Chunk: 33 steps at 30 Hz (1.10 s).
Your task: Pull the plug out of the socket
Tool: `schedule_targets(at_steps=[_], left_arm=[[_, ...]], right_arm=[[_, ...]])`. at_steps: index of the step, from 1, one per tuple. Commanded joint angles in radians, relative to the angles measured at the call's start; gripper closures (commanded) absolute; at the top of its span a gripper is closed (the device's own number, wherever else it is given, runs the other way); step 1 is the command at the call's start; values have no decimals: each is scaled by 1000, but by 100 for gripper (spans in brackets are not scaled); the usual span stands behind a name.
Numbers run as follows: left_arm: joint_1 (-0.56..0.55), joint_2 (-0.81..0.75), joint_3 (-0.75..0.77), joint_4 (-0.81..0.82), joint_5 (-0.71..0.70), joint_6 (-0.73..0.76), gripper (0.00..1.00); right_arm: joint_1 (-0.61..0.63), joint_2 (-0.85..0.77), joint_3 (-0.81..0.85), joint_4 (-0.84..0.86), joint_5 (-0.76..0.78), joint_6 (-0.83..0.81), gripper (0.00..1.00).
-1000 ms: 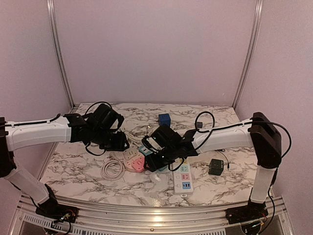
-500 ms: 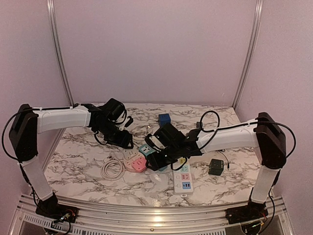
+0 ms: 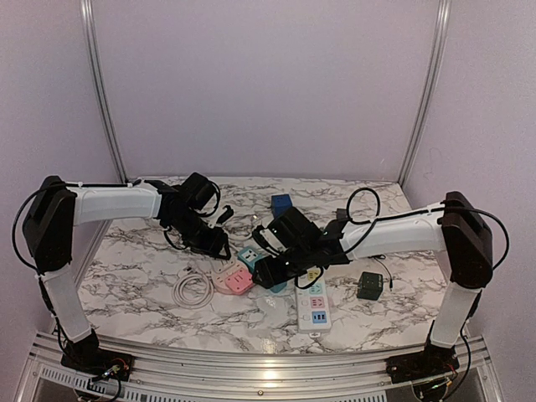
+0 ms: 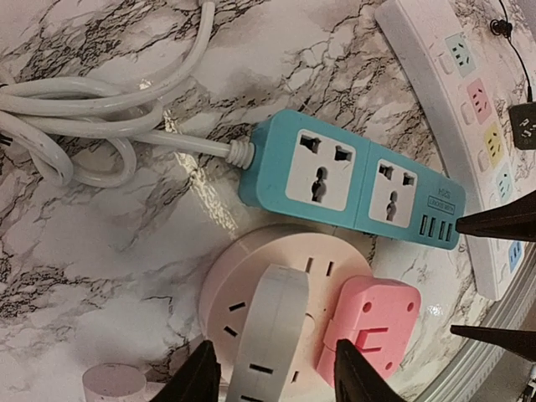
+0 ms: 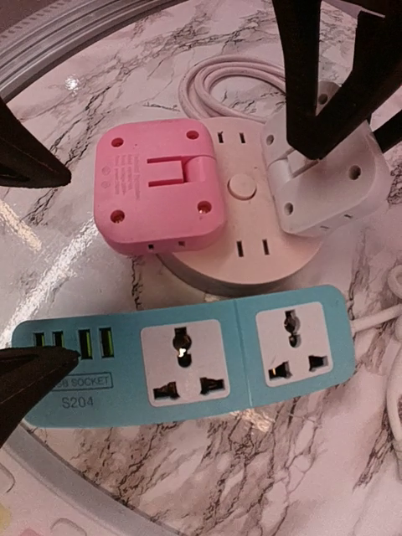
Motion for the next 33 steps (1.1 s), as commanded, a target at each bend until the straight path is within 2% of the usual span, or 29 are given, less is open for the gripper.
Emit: schedule_targets(at_steps=[1,5,15,23,28,33], left_arm=[[7,0,-27,21,36,-12,57],[8,-17,-66,43,42,-31,70],[11,-124,-206,121,11,-141,87],[7,-302,-415,259,-88,-364,96],[-9,-415,-520,291,-194,-487,96],[-41,-483,-630,400,-269,-652,99]], right_arm=[[-9,-25,-2,14,7,5,39],[-11,-24,1,15,8,6,39],[-13,-8,21,21,-1,21,39],[-19,49,88,39,-48,41,38],[-26,103,127,85,-130,65,38],[-29,153,162,108,-178,88,38]])
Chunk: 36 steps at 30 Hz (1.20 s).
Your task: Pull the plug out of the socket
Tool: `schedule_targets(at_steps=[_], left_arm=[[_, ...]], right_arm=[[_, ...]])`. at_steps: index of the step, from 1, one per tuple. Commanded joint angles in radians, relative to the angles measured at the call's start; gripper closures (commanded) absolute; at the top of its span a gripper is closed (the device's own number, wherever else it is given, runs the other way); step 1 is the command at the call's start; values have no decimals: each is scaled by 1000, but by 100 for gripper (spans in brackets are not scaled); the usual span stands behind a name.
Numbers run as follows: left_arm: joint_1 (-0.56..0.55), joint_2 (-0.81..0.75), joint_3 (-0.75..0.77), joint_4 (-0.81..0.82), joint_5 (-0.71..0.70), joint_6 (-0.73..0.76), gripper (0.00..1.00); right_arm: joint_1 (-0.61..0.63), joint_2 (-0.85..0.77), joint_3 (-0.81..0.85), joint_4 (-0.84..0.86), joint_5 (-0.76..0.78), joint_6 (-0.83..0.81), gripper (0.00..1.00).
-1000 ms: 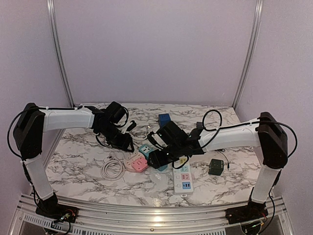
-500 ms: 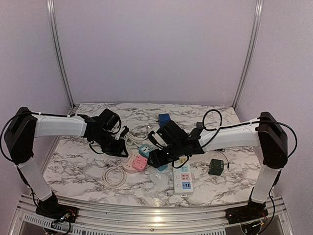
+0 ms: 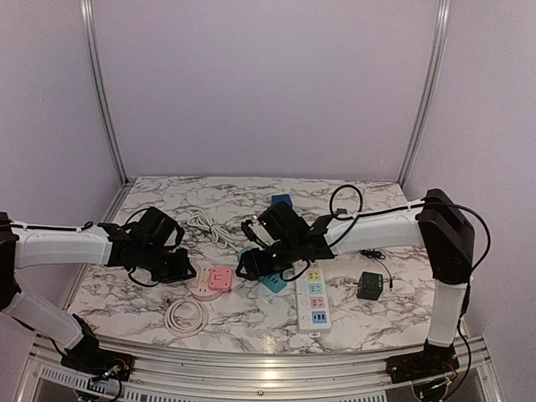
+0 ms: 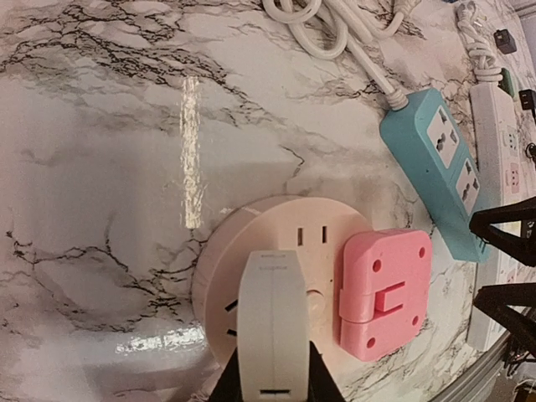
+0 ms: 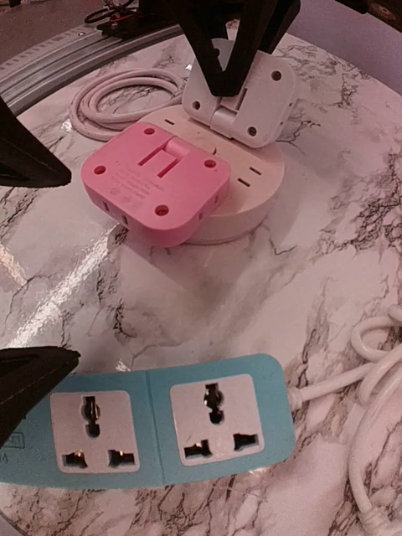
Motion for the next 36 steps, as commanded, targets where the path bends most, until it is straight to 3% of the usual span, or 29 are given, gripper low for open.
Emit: schedule_targets(at_steps=[1,11,27,32,36], left_arm=[[-34,-56,-75,129,-101,-184,100],[-64,-76,-145,243,-138,-319,100],[-64,-55,-162,290,-134,-331,100],[-64,-44,-156,290,-133,-325,100],[-64,-35,-156,297,-129,-325,100]], right_arm=[[-9,49,50,47,-70,40,38],[-39,122,65,151,-211,141,37],[-53,217,133,269,-344,246,37],[-53,202,141,282,-354,257,39],[-52,192,144,284,-355,257,46]])
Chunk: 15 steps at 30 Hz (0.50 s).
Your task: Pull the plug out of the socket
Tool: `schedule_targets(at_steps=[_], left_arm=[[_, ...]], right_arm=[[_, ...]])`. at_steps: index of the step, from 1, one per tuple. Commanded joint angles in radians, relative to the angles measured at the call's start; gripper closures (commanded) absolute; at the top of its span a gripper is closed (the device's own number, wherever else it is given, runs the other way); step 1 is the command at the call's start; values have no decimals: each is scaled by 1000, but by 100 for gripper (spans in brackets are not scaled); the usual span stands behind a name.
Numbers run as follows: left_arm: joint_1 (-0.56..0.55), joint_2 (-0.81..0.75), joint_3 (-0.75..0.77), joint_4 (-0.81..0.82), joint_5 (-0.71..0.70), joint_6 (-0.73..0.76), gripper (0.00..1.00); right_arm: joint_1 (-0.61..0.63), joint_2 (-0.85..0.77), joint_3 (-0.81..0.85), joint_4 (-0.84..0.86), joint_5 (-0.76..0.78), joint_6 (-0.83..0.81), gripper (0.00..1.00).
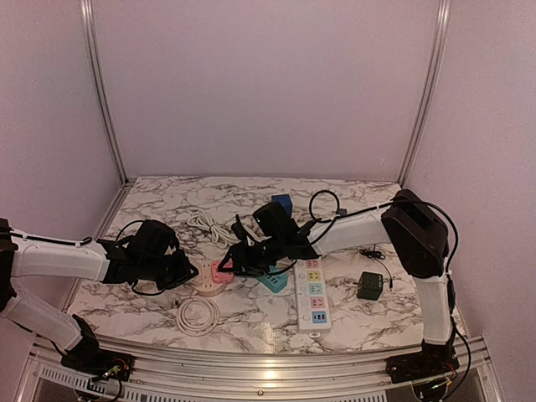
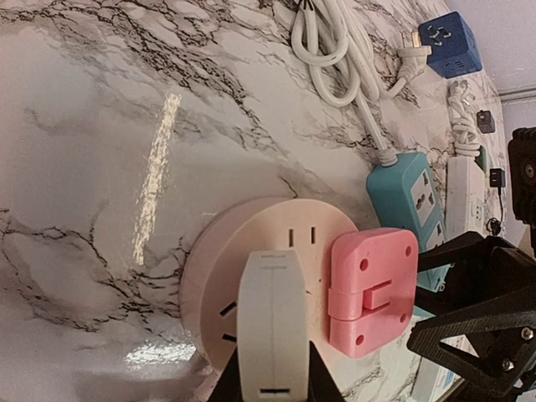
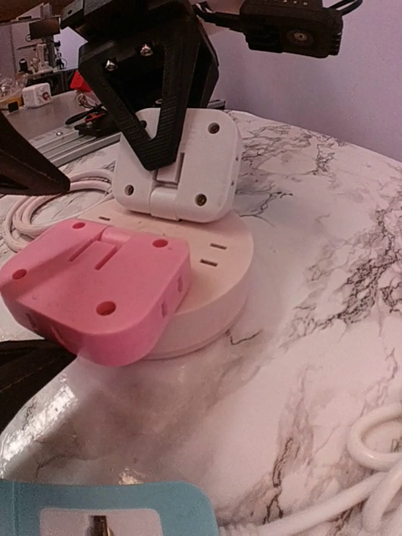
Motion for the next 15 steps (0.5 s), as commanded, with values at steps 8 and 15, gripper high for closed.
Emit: schedule_targets(at_steps=[8,15], left_arm=[[-8,31,-5,39,-8,8,100],[-12,42,-7,45,-5,11,100]], right_arm=[[-2,-6,36,56,-28,25,58],[10,8,54,62,-29,35,58]])
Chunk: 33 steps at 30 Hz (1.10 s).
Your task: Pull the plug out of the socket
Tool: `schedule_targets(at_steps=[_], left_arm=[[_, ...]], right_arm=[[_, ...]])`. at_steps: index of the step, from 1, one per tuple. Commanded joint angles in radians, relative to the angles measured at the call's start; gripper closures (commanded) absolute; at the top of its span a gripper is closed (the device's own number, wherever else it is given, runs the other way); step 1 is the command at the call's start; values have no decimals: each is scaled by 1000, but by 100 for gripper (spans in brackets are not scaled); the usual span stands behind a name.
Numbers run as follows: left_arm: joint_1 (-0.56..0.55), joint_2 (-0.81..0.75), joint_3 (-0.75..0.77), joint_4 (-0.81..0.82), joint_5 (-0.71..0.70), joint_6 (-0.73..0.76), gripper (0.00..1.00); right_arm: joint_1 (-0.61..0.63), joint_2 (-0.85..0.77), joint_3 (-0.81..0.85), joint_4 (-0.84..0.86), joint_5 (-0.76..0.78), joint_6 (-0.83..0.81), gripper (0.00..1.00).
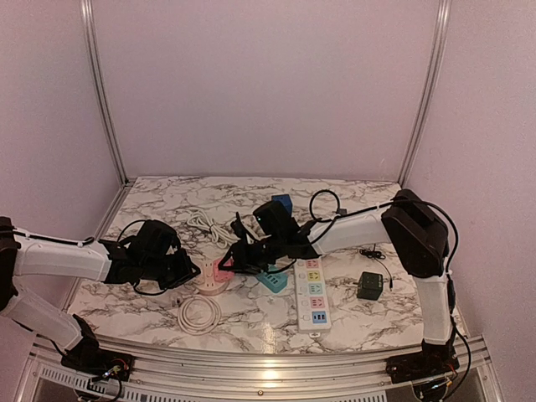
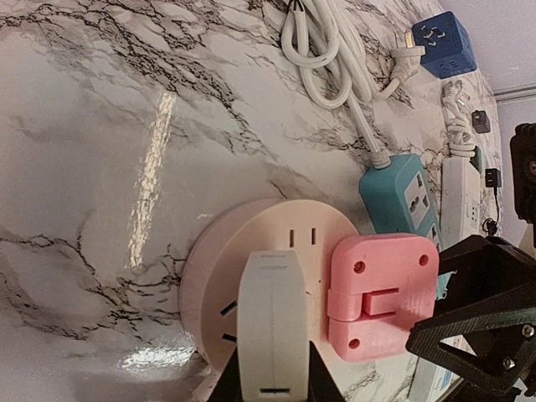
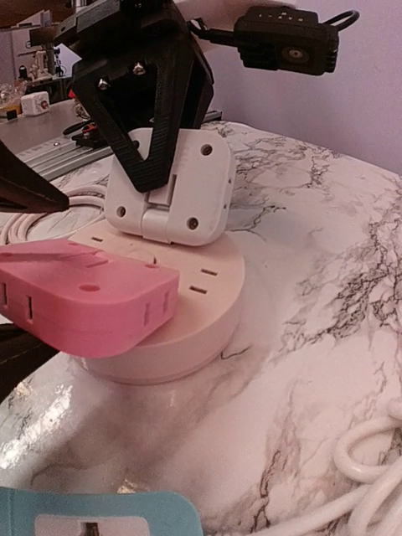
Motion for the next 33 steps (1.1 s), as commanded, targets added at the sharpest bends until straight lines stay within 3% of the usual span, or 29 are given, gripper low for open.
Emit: schedule_targets(at_steps=[1,15,21,28,33], left_arm=[[-10,25,-6,13,-6,11,100],[-10,39,-6,-11,-13,25,100],[-10,48,-8,-18,-14,29,100],[-10,80,-8,-31,-12,33,100],[-10,109,-4,-39,-12,42,100]], right_arm=[[14,14,58,30,-12,13,58],[13,55,64,29,-17,25,62],[5,58,56,29,-28,25,73],[0,48,28,81,-57,49,94],[-4,57,29,125,-112,58,96]])
